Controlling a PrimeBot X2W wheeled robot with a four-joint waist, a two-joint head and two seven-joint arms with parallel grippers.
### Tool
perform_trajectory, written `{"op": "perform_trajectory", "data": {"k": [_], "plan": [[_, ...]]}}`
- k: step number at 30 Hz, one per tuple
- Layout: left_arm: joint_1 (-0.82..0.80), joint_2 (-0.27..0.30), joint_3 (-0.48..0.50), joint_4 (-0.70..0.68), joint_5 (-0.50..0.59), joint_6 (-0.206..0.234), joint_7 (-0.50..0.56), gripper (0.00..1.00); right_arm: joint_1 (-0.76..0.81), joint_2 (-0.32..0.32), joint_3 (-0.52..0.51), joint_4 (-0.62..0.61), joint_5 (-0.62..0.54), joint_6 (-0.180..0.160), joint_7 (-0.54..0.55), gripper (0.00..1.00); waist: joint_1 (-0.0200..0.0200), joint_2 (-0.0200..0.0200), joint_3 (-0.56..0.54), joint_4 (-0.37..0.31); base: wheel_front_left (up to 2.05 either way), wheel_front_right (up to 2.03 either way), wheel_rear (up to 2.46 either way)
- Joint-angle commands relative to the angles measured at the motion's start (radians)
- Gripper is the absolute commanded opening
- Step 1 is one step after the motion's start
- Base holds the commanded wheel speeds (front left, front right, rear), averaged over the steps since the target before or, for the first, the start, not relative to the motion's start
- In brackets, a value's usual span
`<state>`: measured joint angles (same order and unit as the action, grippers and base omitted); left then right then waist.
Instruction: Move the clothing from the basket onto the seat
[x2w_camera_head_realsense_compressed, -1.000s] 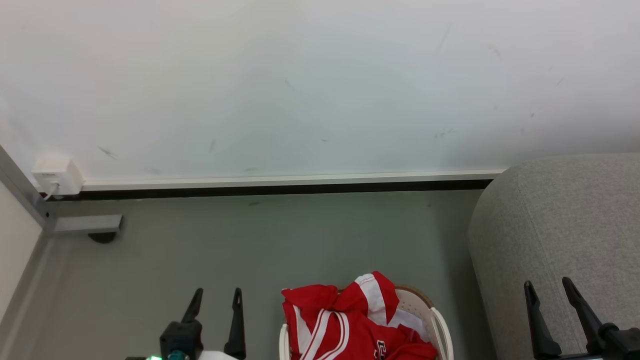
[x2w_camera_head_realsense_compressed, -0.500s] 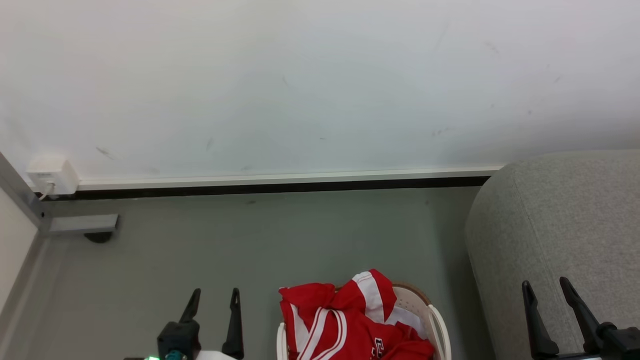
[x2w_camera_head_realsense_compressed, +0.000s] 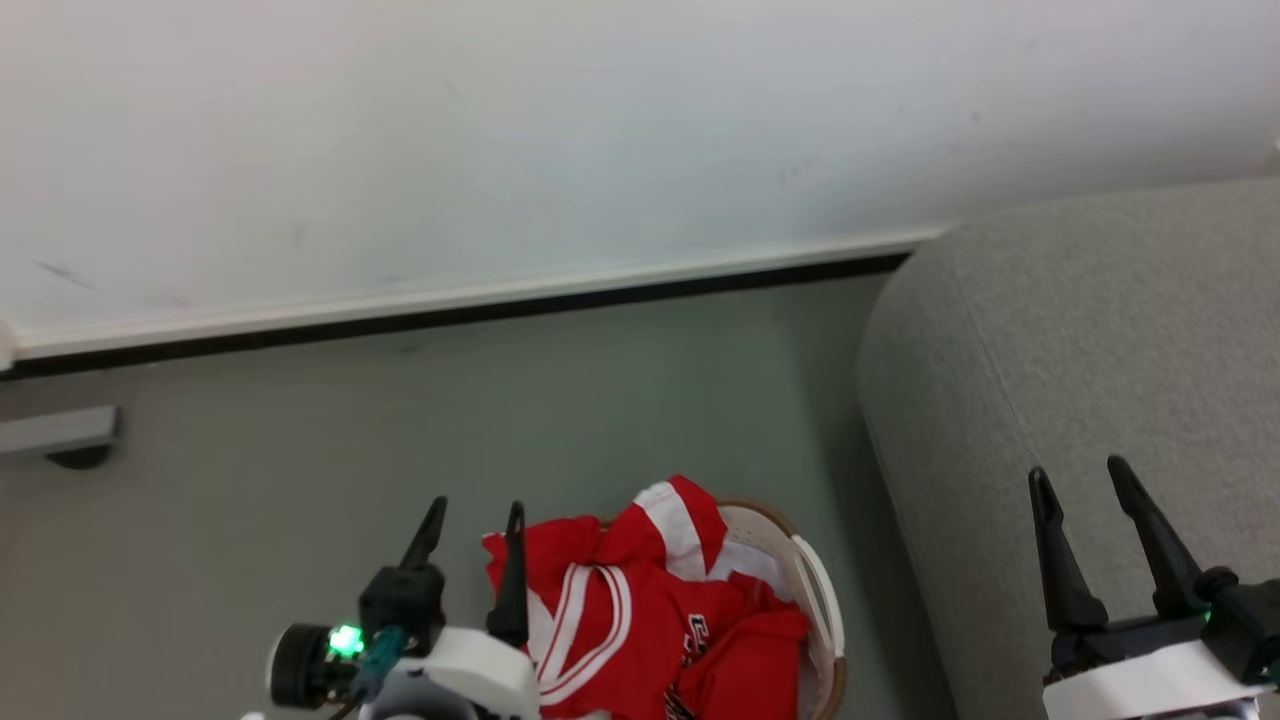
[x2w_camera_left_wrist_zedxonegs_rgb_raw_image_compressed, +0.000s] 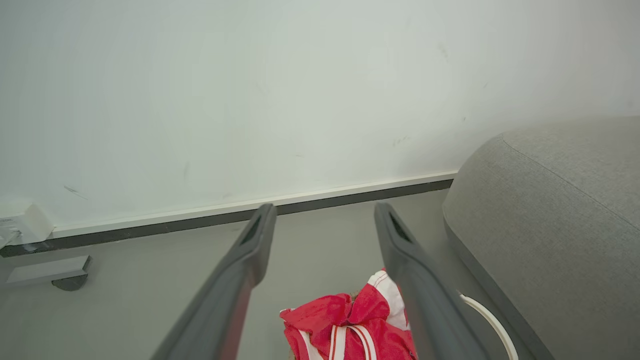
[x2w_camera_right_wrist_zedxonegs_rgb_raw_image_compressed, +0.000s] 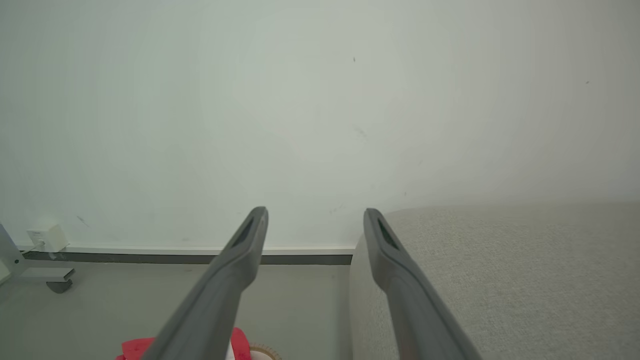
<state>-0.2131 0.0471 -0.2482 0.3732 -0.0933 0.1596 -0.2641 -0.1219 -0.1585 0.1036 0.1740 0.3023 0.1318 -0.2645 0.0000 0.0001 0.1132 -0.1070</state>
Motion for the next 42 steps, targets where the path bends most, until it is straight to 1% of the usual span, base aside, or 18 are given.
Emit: {"op": "perform_trajectory", "data": {"k": [1, 5, 8, 10, 15, 17, 21, 23, 27, 30, 31, 32, 35, 38, 39, 40, 41, 42], "plan": [[-0.032, 0.006, -0.016, 0.020, -0.011, 0.001, -0.001, 1.00, -0.027, -0.007, 0.001, -0.012, 0.009, -0.002, 0.000, 1.00, 0.0000, -0.0001, 0.063, -0.061, 0.00, 0.00, 0.00], [-0.123, 0.006, -0.074, 0.112, -0.014, -0.007, -0.001, 1.00, -0.071, -0.004, 0.014, -0.039, 0.025, -0.002, 0.000, 1.00, 0.0000, -0.0001, 0.138, -0.118, 0.00, 0.00, 0.00], [-0.205, 0.006, -0.135, 0.231, -0.024, -0.019, -0.001, 1.00, -0.105, 0.003, 0.020, -0.053, 0.035, -0.002, 0.000, 1.00, 0.0000, -0.0001, 0.192, -0.154, 0.00, 0.00, 0.00], [-0.267, 0.006, -0.179, 0.311, -0.030, -0.028, 0.019, 1.00, -0.130, 0.009, 0.027, -0.062, 0.040, -0.002, 0.000, 1.00, 0.0000, -0.0001, 0.232, -0.177, 0.00, 0.00, 0.00], [-0.402, 0.007, -0.300, 0.479, -0.065, -0.063, 0.120, 1.00, -0.196, 0.022, 0.045, -0.077, 0.054, -0.002, 0.000, 1.00, 0.0000, -0.0001, 0.336, -0.218, 0.00, 0.00, 0.00], [-0.442, 0.007, -0.349, 0.538, -0.076, -0.078, 0.178, 1.00, -0.222, 0.026, 0.052, -0.084, 0.059, -0.002, 0.000, 1.00, 0.0000, -0.0001, 0.374, -0.230, 0.00, 0.00, 0.00], [-0.512, 0.008, -0.430, 0.629, -0.096, -0.119, 0.296, 1.00, -0.272, 0.042, 0.063, -0.103, 0.075, -0.002, 0.000, 1.00, 0.0000, -0.0001, 0.450, -0.249, 0.00, 0.00, 0.00], [-0.540, 0.007, -0.455, 0.656, -0.114, -0.127, 0.337, 1.00, -0.295, 0.047, 0.069, -0.114, 0.083, -0.002, 0.000, 1.00, 0.0000, -0.0001, 0.488, -0.255, 0.00, 0.00, 0.00], [-0.584, 0.007, -0.486, 0.684, -0.132, -0.112, 0.376, 1.00, -0.326, 0.051, 0.076, -0.133, 0.092, -0.002, 0.000, 1.00, 0.0000, -0.0001, 0.547, -0.263, 0.00, 0.00, 0.00], [-0.626, 0.008, -0.514, 0.718, -0.139, -0.091, 0.406, 1.00, -0.357, 0.054, 0.082, -0.148, 0.095, -0.002, 0.000, 1.00, 0.0000, -0.0001, 0.603, -0.273, 0.00, 0.00, 0.00], [-0.640, 0.008, -0.522, 0.730, -0.137, -0.083, 0.414, 1.00, -0.366, 0.055, 0.087, -0.154, 0.097, -0.002, 0.000, 1.00, 0.0000, -0.0001, 0.623, -0.277, 0.00, 0.00, 0.00], [-0.659, 0.008, -0.529, 0.749, -0.128, -0.063, 0.421, 1.00, -0.376, 0.056, 0.089, -0.159, 0.099, -0.002, 0.000, 1.00, 0.0000, -0.0001, 0.641, -0.281, 0.00, 0.00, 0.00], [-0.699, 0.007, -0.548, 0.809, -0.106, -0.023, 0.430, 1.00, -0.395, 0.061, 0.097, -0.172, 0.099, -0.002, 0.000, 1.00, 0.0000, -0.0001, 0.688, -0.296, 0.00, 0.00, 0.00], [-0.729, 0.007, -0.557, 0.849, -0.100, -0.009, 0.426, 1.00, -0.406, 0.065, 0.096, -0.180, 0.101, -0.002, 0.000, 1.00, 0.0000, -0.0001, 0.718, -0.306, 0.00, 0.00, 0.00], [-0.737, 0.007, -0.558, 0.857, -0.100, -0.005, 0.419, 0.95, -0.407, 0.066, 0.096, -0.181, 0.100, -0.002, 0.000, 1.00, 0.0000, -0.0001, 0.723, -0.307, 0.00, 0.00, 0.00], [-0.742, 0.007, -0.560, 0.865, -0.098, -0.001, 0.413, 0.42, -0.406, 0.066, 0.096, -0.180, 0.099, -0.002, 0.000, 1.00, 0.0000, -0.0001, 0.725, -0.307, 0.00, 0.00, 0.00], [-0.746, 0.007, -0.560, 0.869, -0.100, 0.000, 0.403, 0.00, -0.405, 0.066, 0.095, -0.178, 0.098, -0.002, 0.000, 1.00, 0.0000, -0.0001, 0.726, -0.305, 0.00, 0.00, 0.00], [-0.748, 0.007, -0.557, 0.873, -0.106, 0.006, 0.390, 0.00, -0.402, 0.064, 0.093, -0.175, 0.095, -0.002, 0.000, 1.00, 0.0000, -0.0001, 0.724, -0.301, 0.00, 0.00, 0.00]]}}
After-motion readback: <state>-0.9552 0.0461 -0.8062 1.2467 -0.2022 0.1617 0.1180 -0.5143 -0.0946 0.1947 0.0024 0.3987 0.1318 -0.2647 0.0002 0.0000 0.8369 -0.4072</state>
